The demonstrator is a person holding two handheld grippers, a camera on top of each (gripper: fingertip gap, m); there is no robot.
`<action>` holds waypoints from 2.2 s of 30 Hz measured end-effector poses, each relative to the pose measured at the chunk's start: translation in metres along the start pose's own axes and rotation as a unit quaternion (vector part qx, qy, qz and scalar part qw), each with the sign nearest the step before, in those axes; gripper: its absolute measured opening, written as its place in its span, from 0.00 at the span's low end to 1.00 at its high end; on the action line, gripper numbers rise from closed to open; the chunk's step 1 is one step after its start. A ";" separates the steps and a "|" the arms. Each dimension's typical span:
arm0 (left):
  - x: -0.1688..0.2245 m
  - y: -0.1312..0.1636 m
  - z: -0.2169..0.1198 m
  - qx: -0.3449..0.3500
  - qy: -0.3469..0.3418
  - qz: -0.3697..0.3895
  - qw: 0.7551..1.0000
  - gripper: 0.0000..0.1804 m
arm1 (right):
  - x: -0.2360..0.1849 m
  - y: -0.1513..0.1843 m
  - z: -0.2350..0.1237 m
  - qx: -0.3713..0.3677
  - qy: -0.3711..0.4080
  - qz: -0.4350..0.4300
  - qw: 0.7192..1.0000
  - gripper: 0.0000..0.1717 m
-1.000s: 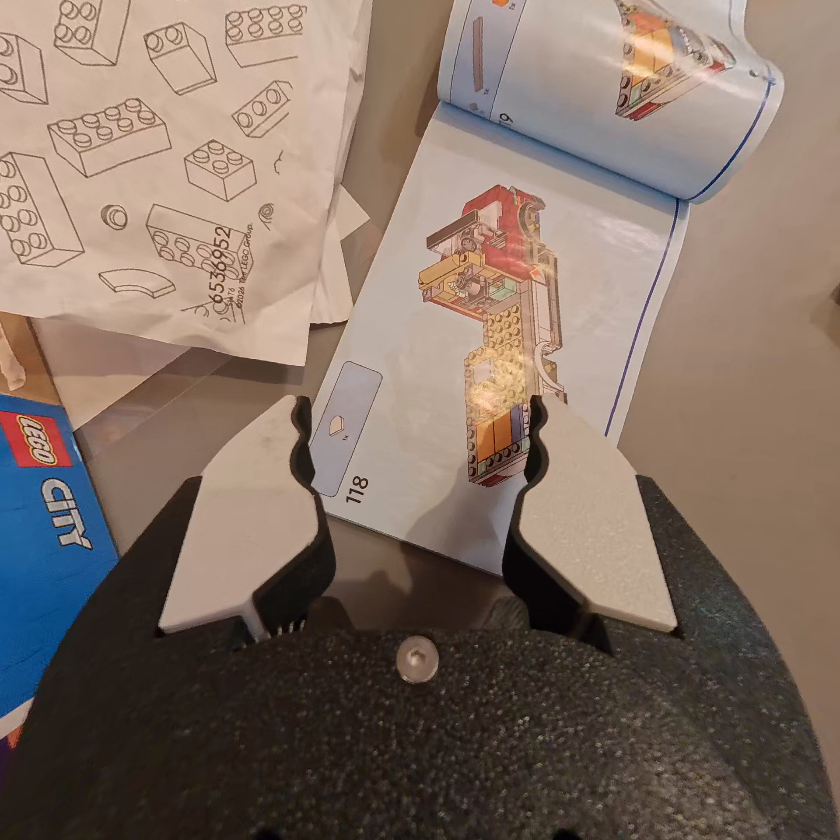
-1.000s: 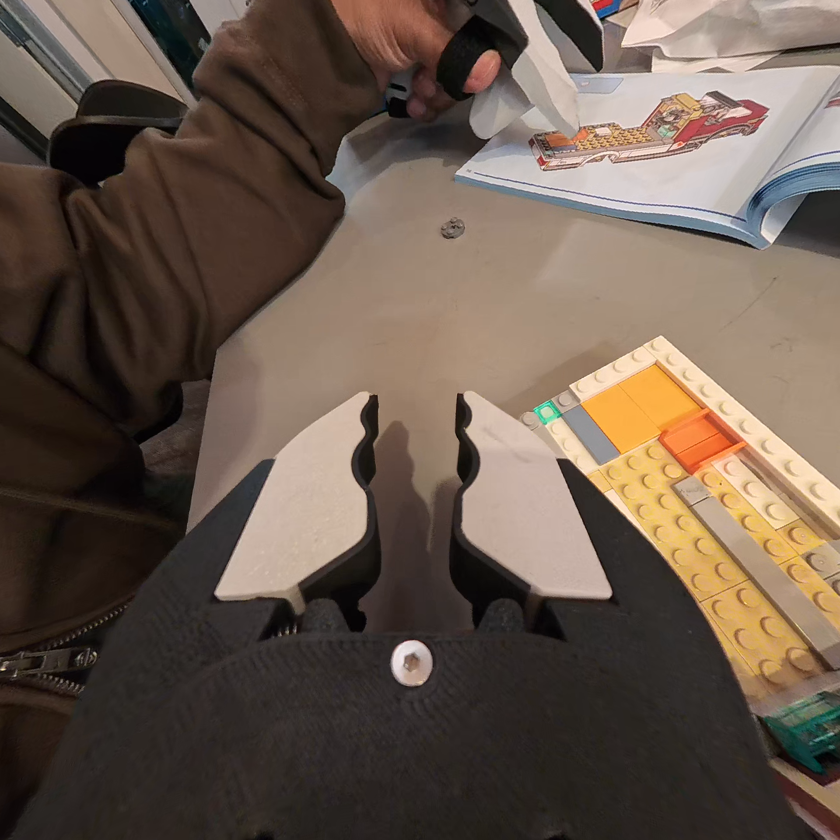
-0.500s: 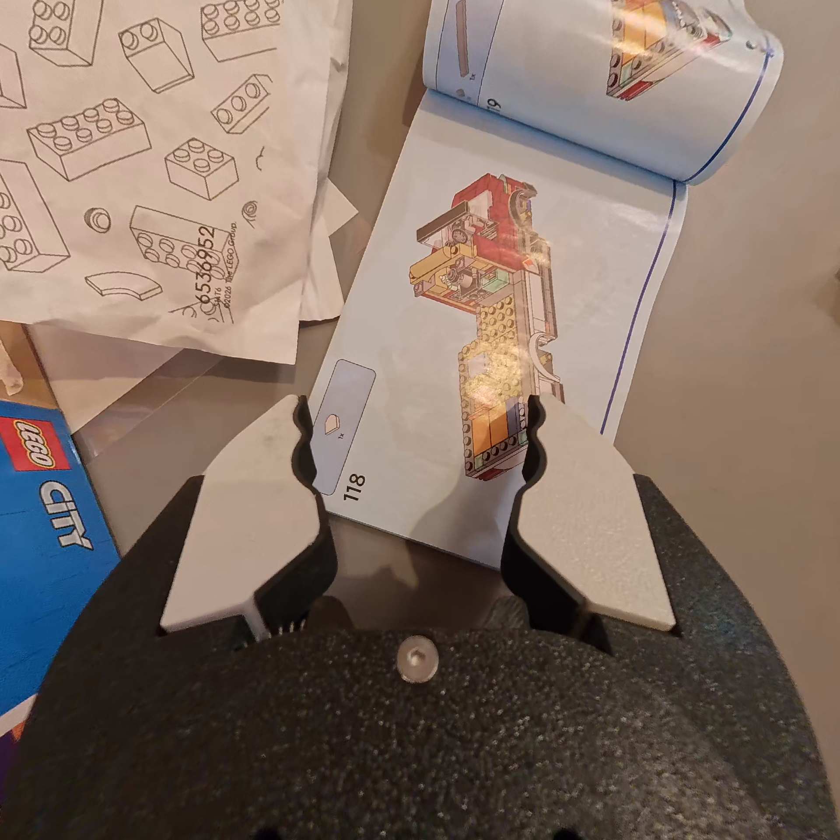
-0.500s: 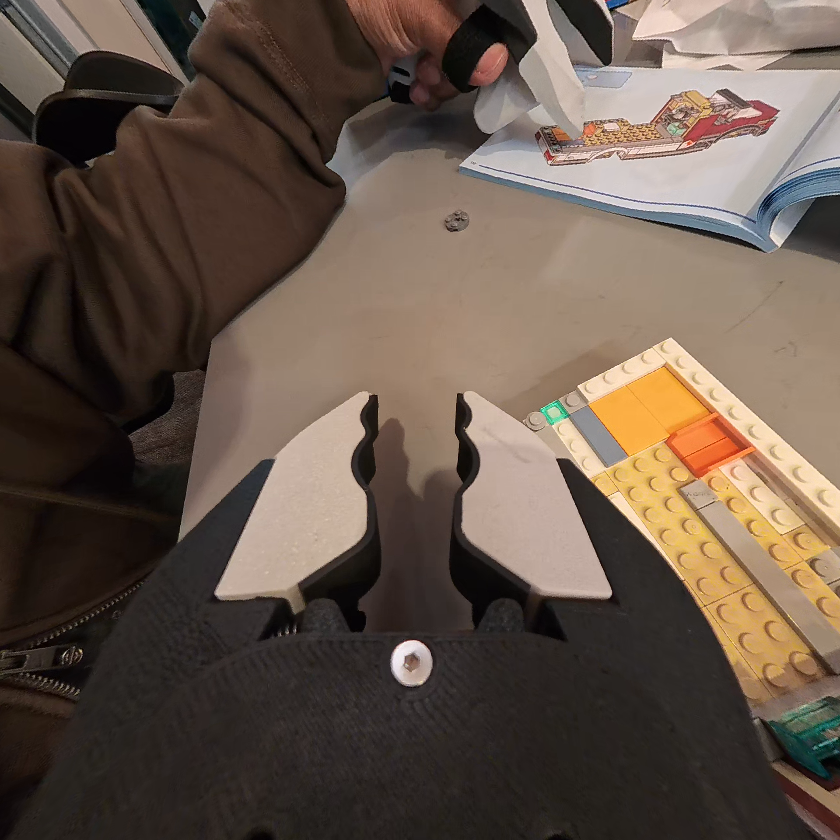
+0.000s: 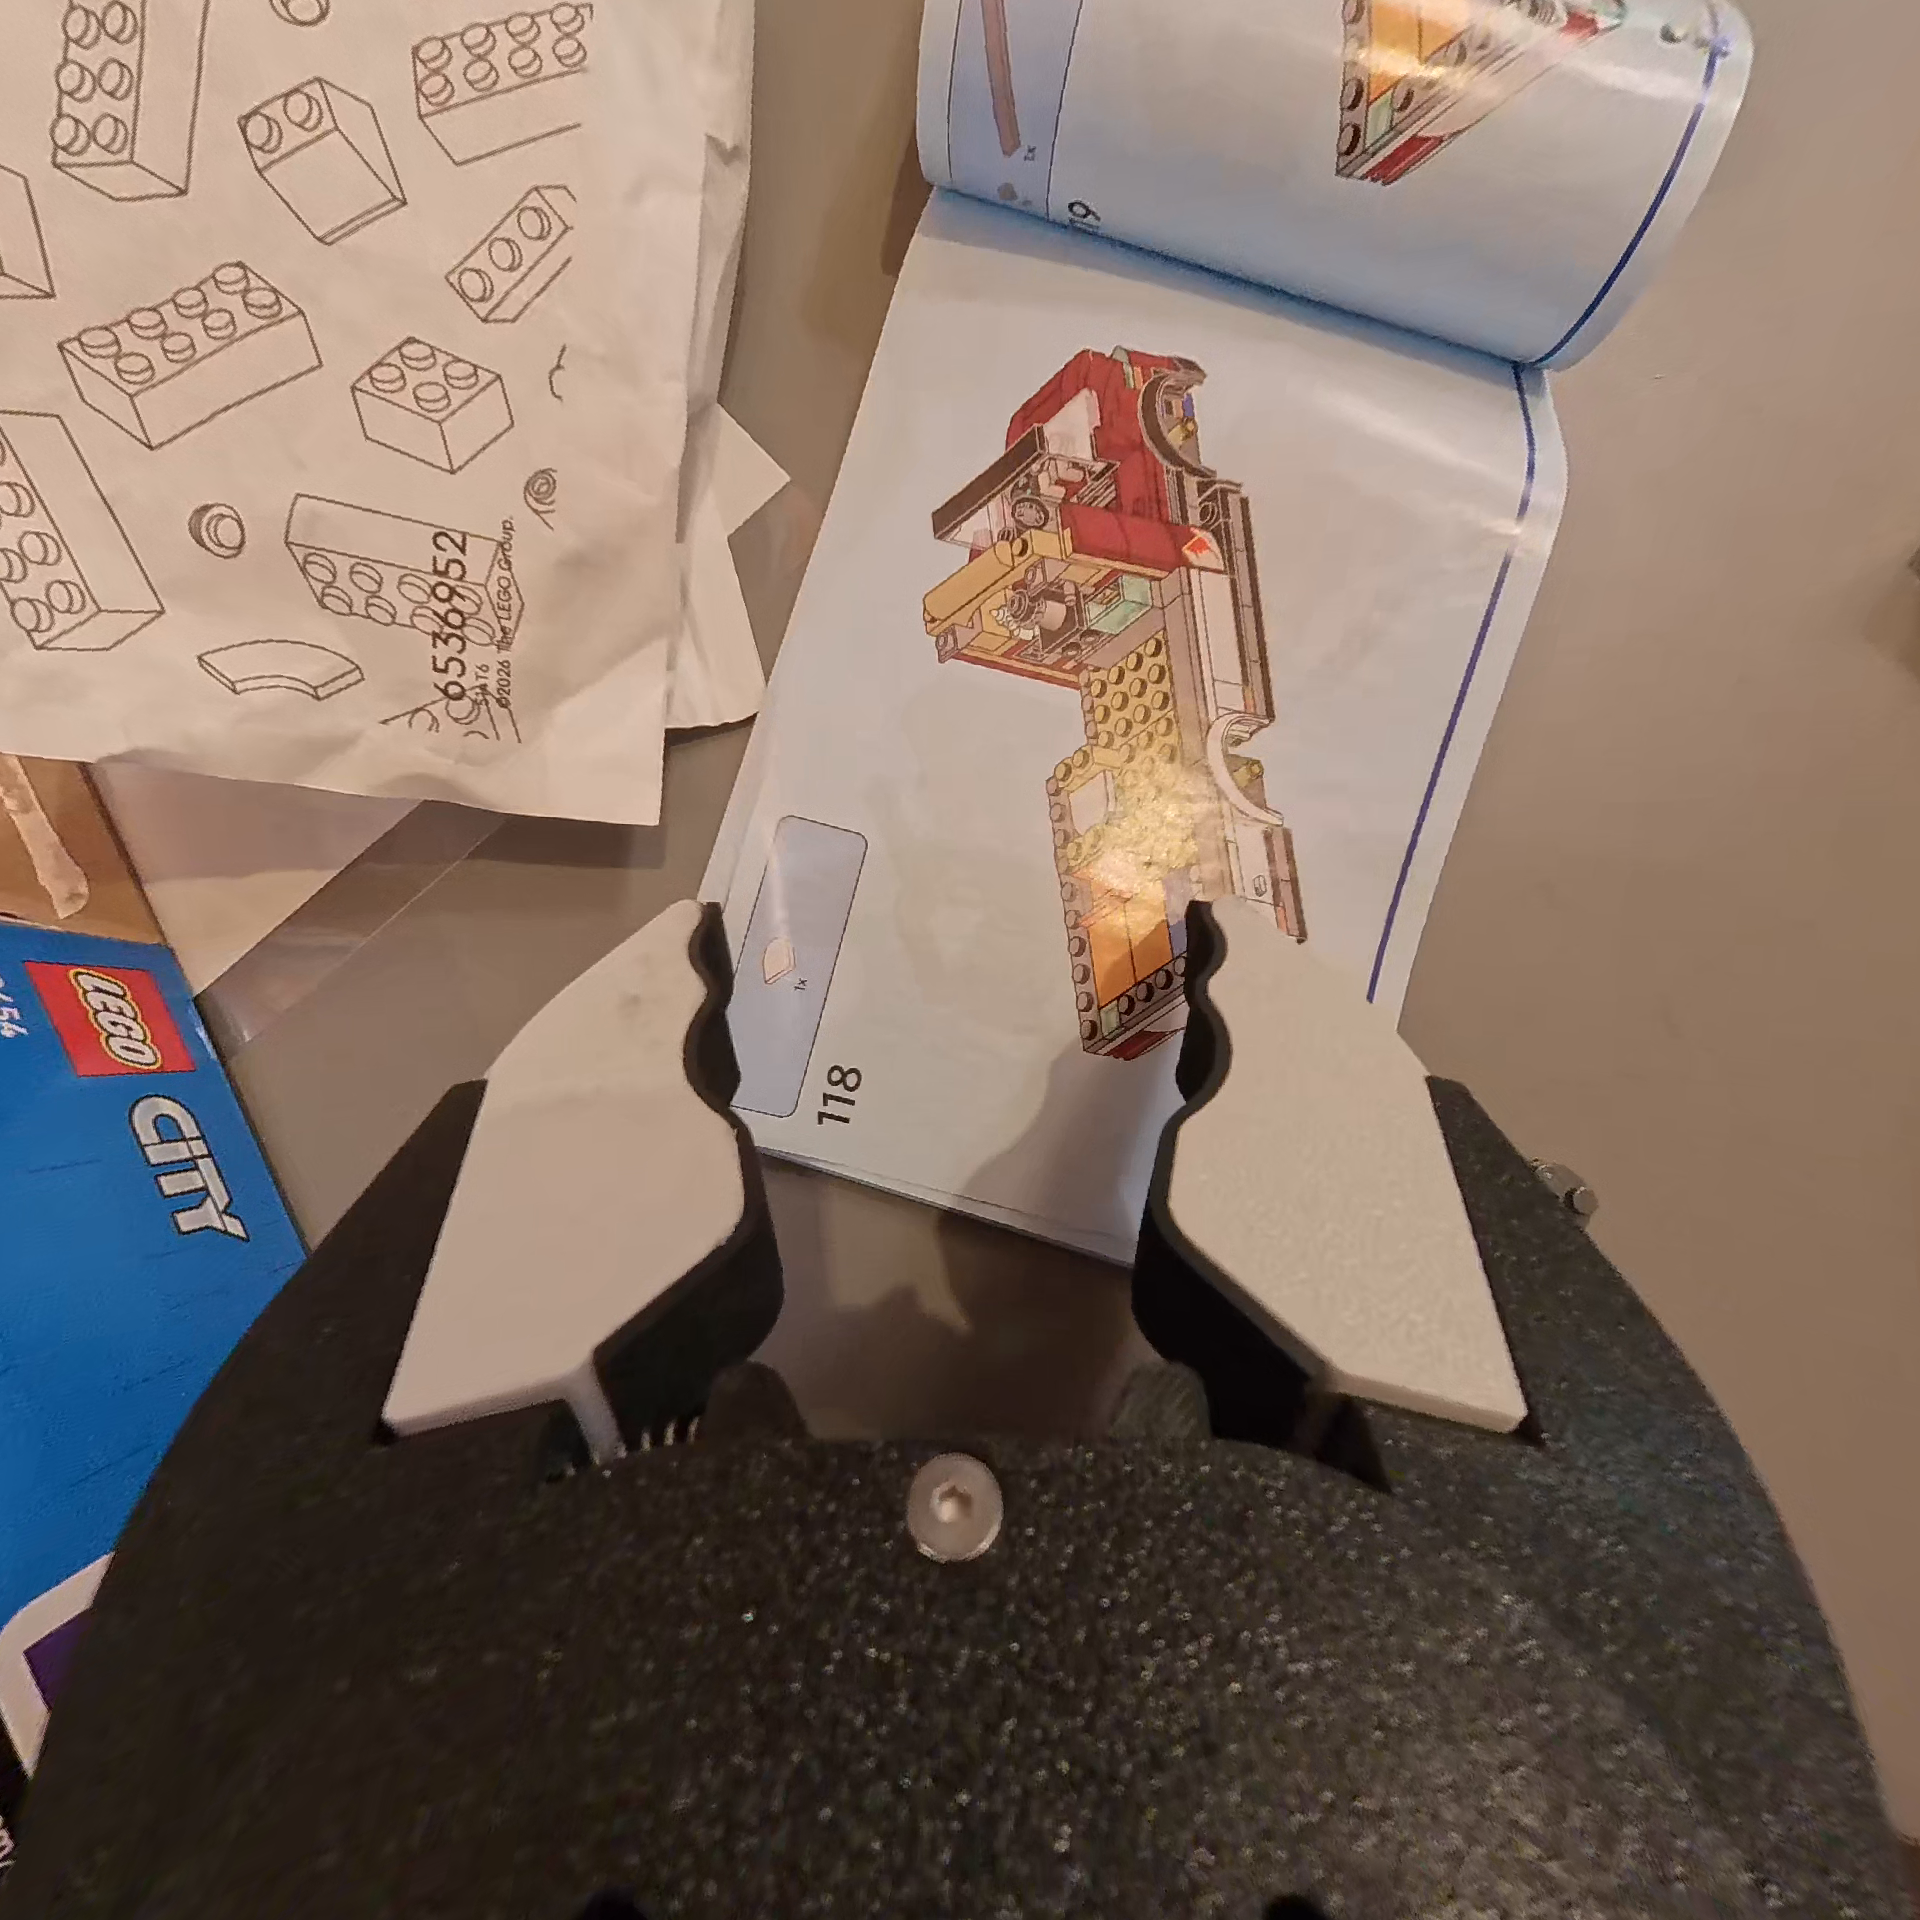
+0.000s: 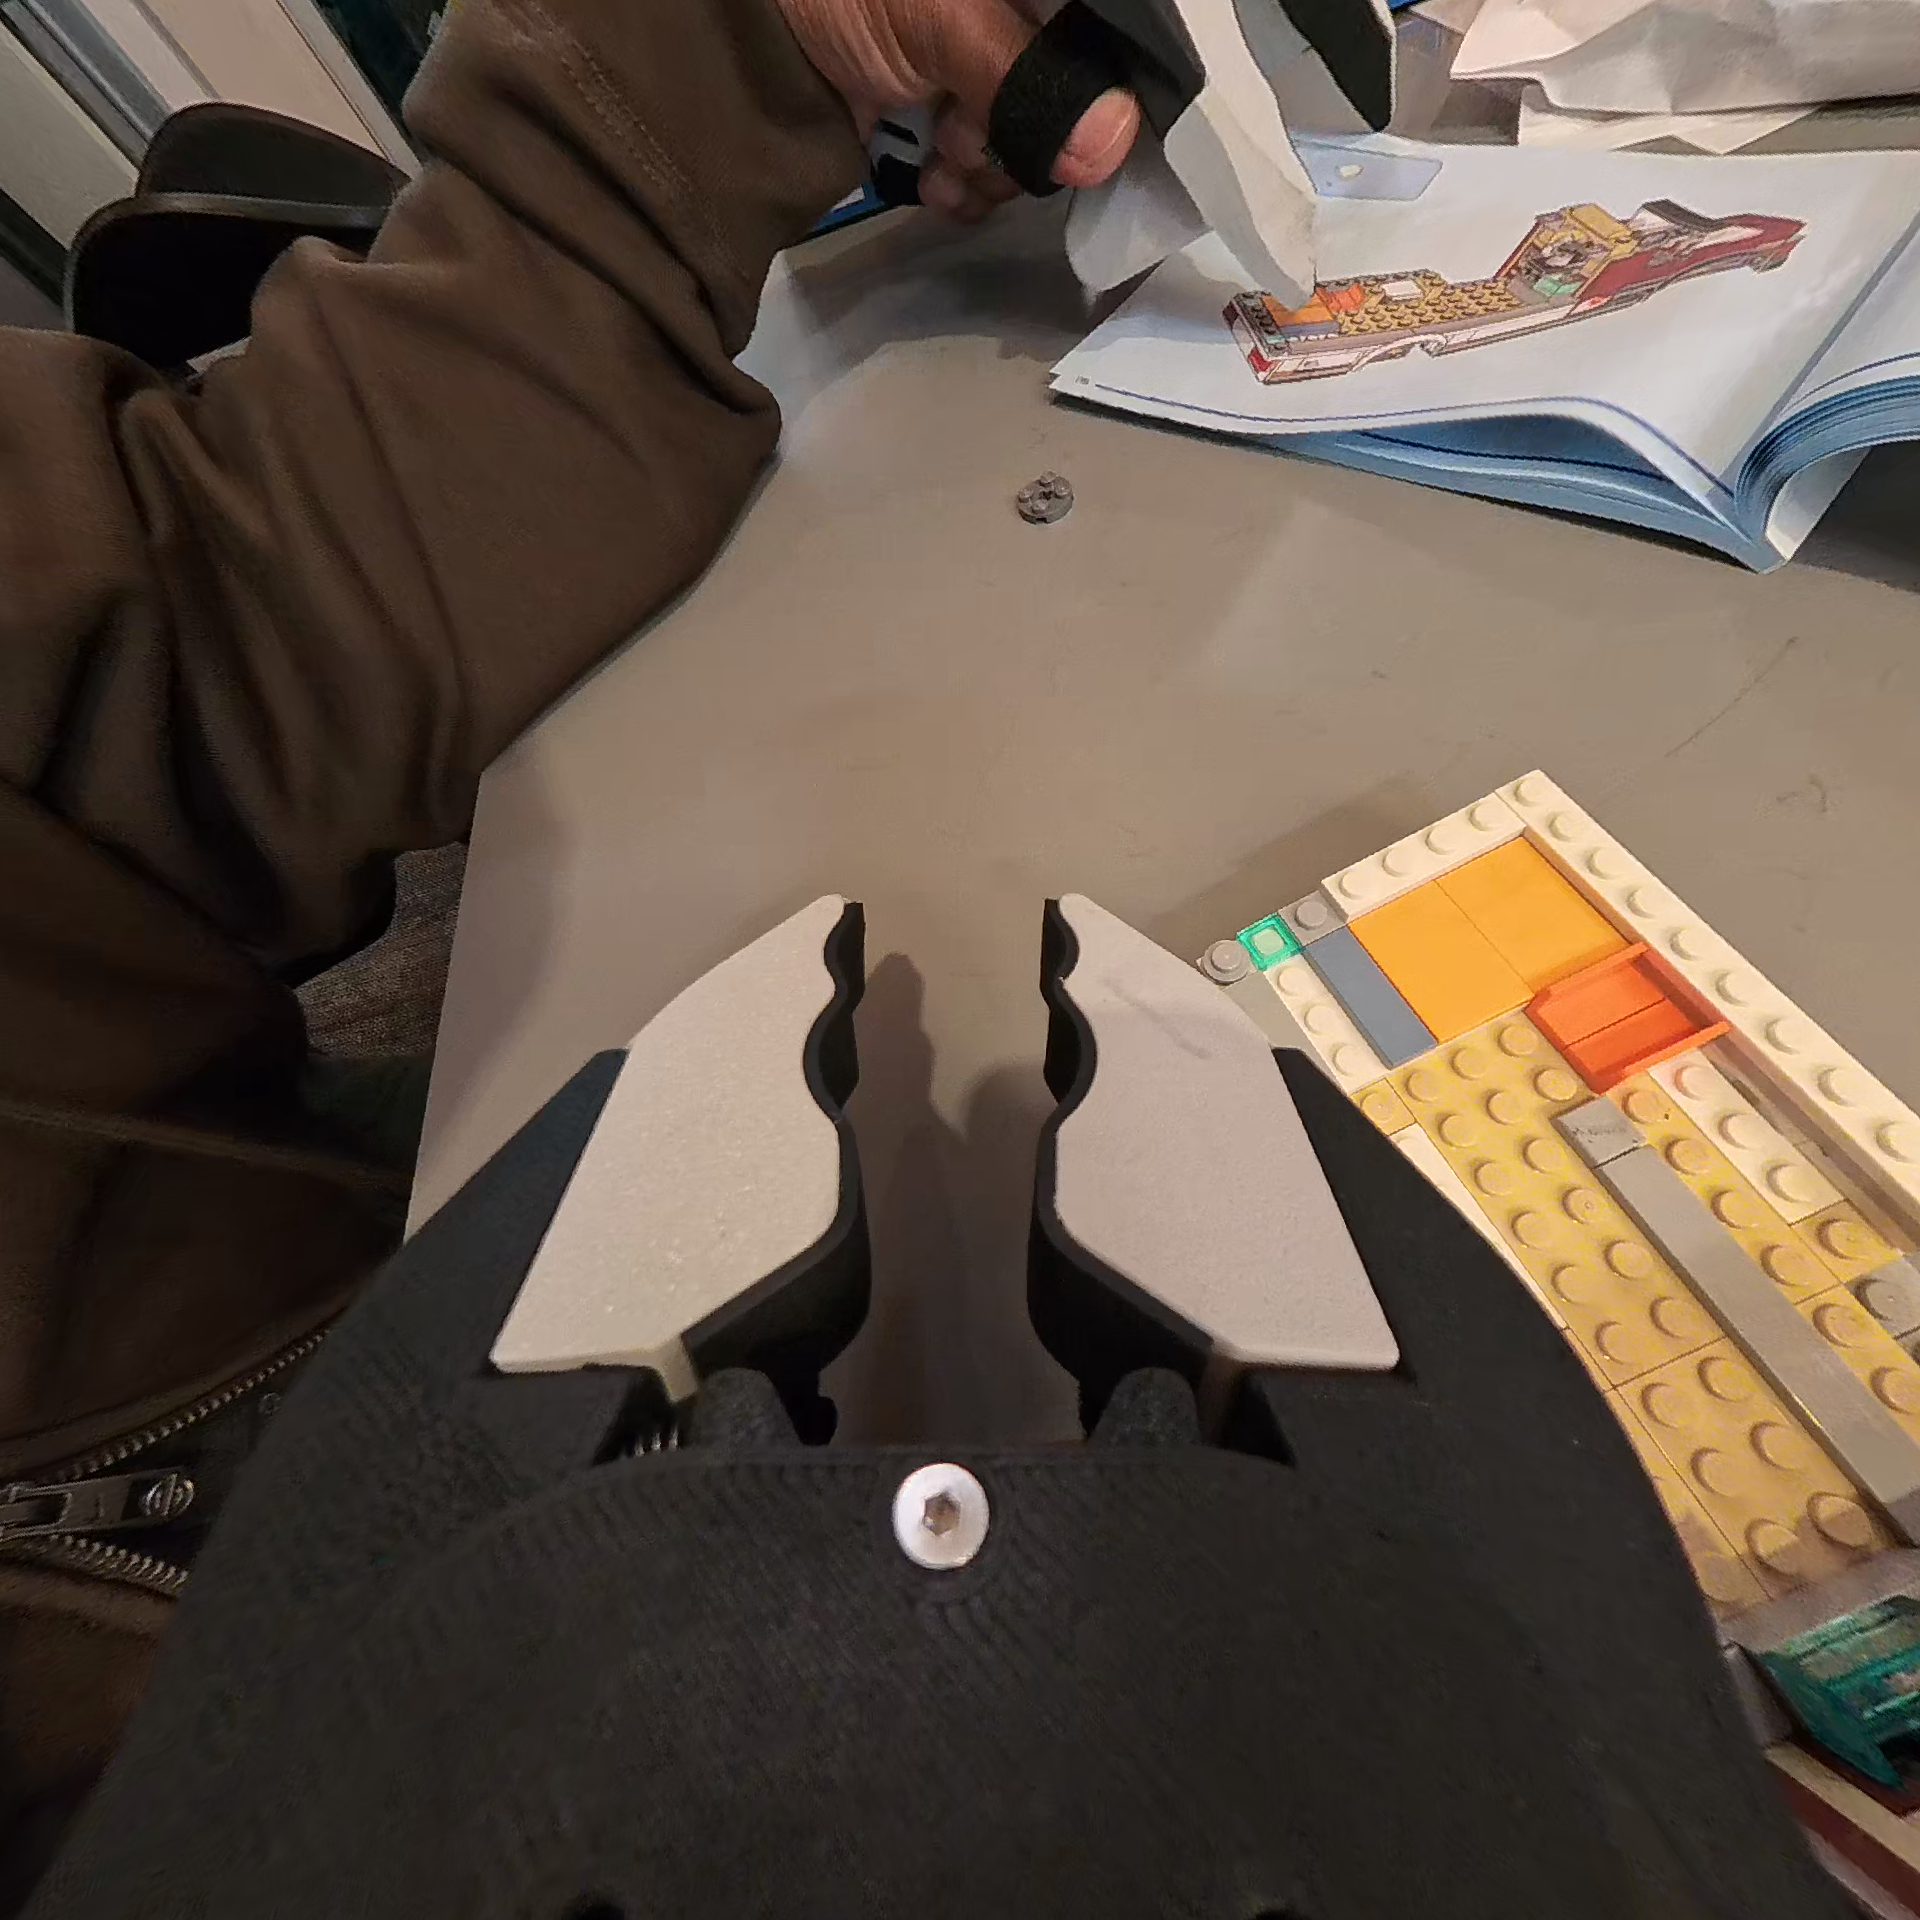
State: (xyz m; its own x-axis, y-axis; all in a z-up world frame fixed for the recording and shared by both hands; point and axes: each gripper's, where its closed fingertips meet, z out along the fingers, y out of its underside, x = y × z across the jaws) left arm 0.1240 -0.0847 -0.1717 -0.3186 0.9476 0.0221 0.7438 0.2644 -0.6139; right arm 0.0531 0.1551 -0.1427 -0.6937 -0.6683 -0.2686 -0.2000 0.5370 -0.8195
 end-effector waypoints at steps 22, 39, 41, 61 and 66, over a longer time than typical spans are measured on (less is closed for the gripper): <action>0.007 -0.003 0.004 0.005 0.013 0.016 1.000 0.42 | -0.003 -0.035 -0.001 0.042 0.069 -0.106 0.991 0.20; -0.003 -0.001 0.007 0.005 -0.007 0.003 1.000 0.46 | -0.007 -0.037 0.018 0.046 0.081 -0.105 0.990 0.20; -0.005 0.001 0.008 0.000 -0.011 0.003 1.000 0.47 | -0.007 -0.036 0.018 0.044 0.080 -0.106 0.990 0.20; 0.001 -0.001 0.010 -0.001 -0.002 0.013 1.000 0.48 | -0.008 -0.031 0.020 0.036 0.079 -0.114 0.990 0.20; 0.005 -0.002 0.010 -0.001 0.004 0.016 1.000 0.47 | -0.006 -0.036 0.018 0.038 0.092 -0.126 0.987 0.20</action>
State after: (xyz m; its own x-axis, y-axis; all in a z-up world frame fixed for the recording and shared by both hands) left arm 0.1153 -0.0826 -0.1786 -0.2895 0.9571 0.0084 0.7554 0.2339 -0.6121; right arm 0.0768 0.1311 -0.1208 -0.7432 -0.6679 0.0397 -0.3356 0.3208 -0.8857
